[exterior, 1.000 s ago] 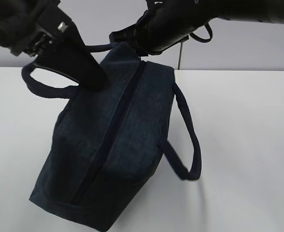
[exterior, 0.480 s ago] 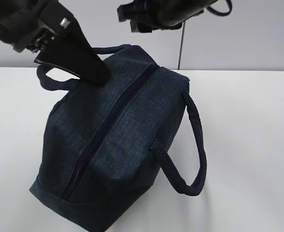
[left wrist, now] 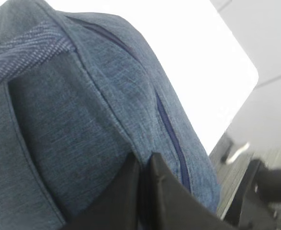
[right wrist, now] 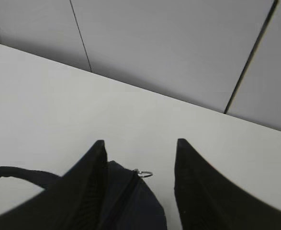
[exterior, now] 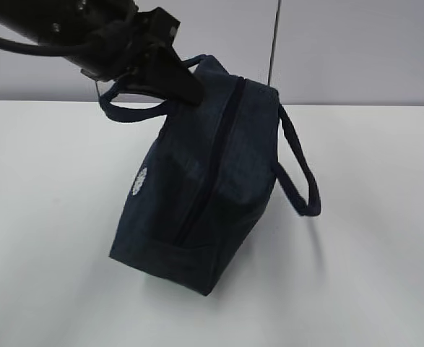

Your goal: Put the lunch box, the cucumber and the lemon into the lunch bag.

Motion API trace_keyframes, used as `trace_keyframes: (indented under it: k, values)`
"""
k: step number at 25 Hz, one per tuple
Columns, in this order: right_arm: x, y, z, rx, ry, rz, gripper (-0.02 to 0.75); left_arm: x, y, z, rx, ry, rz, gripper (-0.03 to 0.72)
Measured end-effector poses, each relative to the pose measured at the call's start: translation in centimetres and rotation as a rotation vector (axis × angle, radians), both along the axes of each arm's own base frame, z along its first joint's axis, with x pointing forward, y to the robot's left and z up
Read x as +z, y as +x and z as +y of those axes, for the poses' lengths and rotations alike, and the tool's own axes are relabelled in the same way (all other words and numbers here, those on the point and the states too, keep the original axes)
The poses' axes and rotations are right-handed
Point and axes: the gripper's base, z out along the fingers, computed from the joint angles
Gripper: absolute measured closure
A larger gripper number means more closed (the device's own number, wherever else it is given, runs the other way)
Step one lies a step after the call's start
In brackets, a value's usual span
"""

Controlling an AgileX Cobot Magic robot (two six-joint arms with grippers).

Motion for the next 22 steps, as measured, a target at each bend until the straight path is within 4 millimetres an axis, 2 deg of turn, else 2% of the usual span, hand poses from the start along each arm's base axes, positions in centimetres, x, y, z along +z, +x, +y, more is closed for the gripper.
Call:
trace_keyframes:
  k: [6,14,22]
  values:
    - [1.7,-1.5,-1.0,-0.009,0.005,-0.028,0.390,-1.9,2.8,-0.8,0.151,-0.061,-0.020,0.694]
    - [1.7,-2.0,-1.5,-0.026,-0.024,0.020,0.389,-7.0,5.7,-1.5,0.232,-0.013,0.016,0.694]
    - [1.7,-2.1,-1.5,-0.028,-0.027,0.024,0.389,-7.5,6.7,0.4,0.242,0.002,0.048,0.694]
